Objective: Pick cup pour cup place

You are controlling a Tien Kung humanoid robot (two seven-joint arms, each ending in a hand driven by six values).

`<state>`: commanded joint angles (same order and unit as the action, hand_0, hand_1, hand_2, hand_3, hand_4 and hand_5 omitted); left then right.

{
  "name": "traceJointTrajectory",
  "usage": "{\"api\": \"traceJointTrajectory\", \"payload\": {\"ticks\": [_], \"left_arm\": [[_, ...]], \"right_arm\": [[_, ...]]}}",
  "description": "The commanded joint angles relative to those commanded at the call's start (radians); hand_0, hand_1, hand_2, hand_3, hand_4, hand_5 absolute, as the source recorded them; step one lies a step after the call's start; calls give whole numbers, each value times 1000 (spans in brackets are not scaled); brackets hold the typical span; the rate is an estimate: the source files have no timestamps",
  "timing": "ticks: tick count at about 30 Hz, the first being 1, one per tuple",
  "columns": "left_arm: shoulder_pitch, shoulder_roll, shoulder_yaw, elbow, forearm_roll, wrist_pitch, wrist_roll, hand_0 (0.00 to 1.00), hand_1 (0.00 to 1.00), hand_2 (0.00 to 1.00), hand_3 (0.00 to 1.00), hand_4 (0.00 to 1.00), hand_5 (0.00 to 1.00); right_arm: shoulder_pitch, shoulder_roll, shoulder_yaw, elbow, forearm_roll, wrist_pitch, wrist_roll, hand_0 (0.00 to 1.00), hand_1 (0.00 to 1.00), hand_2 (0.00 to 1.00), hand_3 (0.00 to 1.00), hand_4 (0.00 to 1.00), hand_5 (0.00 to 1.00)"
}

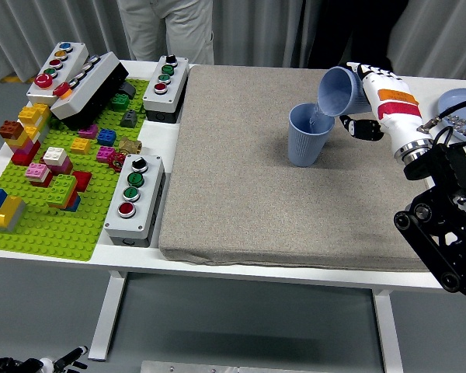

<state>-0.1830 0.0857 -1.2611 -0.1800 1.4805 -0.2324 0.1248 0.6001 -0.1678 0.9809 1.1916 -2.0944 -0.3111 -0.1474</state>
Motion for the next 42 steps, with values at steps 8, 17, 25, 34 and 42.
{"api": "traceJointTrajectory", "payload": {"ticks": [8, 17, 25, 34, 42], "left_arm": [[0, 0, 0, 0, 1, -1, 0, 848, 864, 884, 777, 595, 998], [-1, 0, -7, 0, 8, -1, 0, 849, 864, 884, 775, 596, 998], [-4, 0, -9, 0, 10, -1, 1, 850, 865, 884, 776, 595, 998], [-8, 0, -12, 0, 12, -1, 1, 850, 865, 884, 776, 595, 998], [-12, 0, -16, 0, 13, 0, 1, 850, 865, 884, 776, 596, 998]], "right_arm": [[2, -6, -6, 2, -15, -5, 0, 745, 645, 526, 622, 664, 2], [13, -25, -20, 4, -15, -7, 6, 752, 645, 525, 619, 664, 2], [29, -48, -43, 7, -10, -8, 6, 753, 648, 525, 617, 662, 2], [48, -69, -74, 2, -6, -23, 8, 754, 647, 524, 613, 664, 2], [56, -89, -98, -12, -3, -48, 31, 756, 647, 520, 611, 664, 2]]}}
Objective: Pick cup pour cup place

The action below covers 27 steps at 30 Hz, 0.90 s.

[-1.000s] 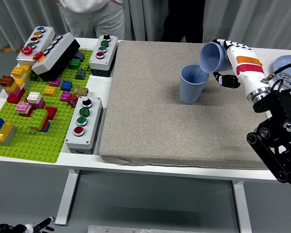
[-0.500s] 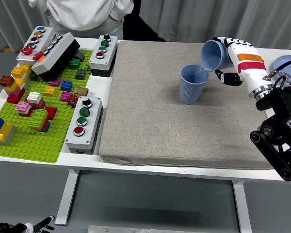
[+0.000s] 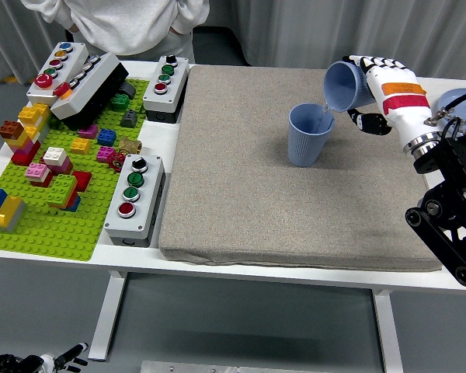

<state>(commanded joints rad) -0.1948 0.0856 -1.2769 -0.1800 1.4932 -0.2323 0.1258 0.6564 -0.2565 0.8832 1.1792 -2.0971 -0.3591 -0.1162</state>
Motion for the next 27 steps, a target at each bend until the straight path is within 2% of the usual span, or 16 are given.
{"api": "traceJointTrajectory", "payload": {"ticks": [7, 27], "left_arm": [[0, 0, -6, 0, 4, 0, 0, 850, 865, 884, 776, 596, 998], [0, 0, -7, 0, 3, 0, 1, 851, 866, 884, 776, 596, 998]], "right_arm": [[8, -9, -32, -2, -6, -35, 3, 758, 646, 521, 607, 665, 2], [25, -10, -76, -13, -31, -55, -9, 785, 658, 527, 605, 668, 2]]}}
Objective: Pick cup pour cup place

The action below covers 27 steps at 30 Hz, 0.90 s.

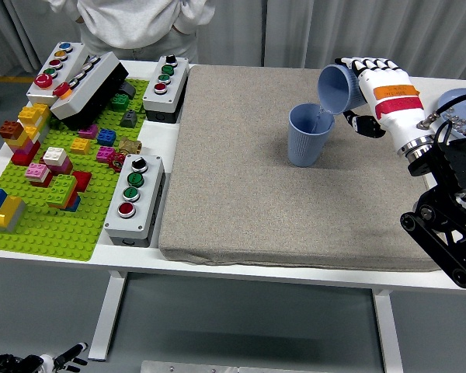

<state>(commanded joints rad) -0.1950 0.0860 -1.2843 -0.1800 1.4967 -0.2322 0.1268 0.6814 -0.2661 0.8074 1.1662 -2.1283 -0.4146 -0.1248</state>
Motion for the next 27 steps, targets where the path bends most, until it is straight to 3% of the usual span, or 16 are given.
{"api": "traceJointTrajectory", "payload": {"ticks": [27], "left_arm": [[1, 1, 0, 0, 1, 0, 1, 852, 866, 884, 776, 596, 998]], "right_arm": [[32, -17, -79, -27, -15, -35, -20, 798, 662, 529, 597, 671, 2]]}}
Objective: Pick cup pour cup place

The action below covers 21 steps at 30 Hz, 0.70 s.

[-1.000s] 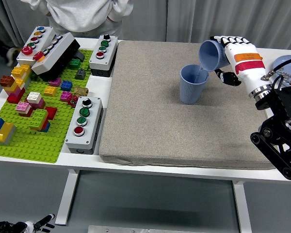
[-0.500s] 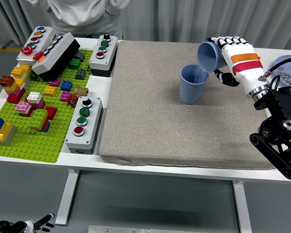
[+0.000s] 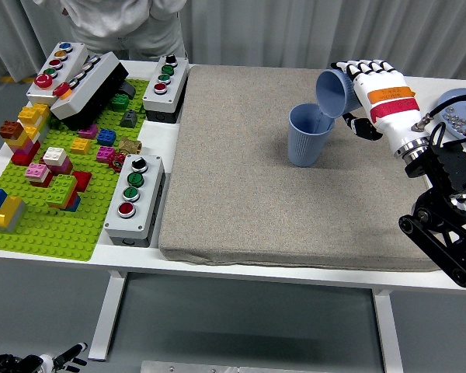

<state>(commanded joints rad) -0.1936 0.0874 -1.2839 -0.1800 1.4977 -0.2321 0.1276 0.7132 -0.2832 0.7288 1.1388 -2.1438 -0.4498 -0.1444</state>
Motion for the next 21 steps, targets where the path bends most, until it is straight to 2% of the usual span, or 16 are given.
{"api": "traceJointTrajectory", "payload": {"ticks": [13, 21], "left_arm": [[-1, 0, -2, 0, 3, 0, 0, 852, 866, 884, 775, 596, 998], [-2, 0, -1, 0, 3, 0, 1, 853, 867, 884, 776, 596, 998]], "right_arm": [[9, -10, -20, 2, -19, -9, -20, 807, 667, 531, 591, 669, 2], [10, -2, -24, 5, -20, -10, -33, 808, 668, 533, 591, 669, 2]]}}
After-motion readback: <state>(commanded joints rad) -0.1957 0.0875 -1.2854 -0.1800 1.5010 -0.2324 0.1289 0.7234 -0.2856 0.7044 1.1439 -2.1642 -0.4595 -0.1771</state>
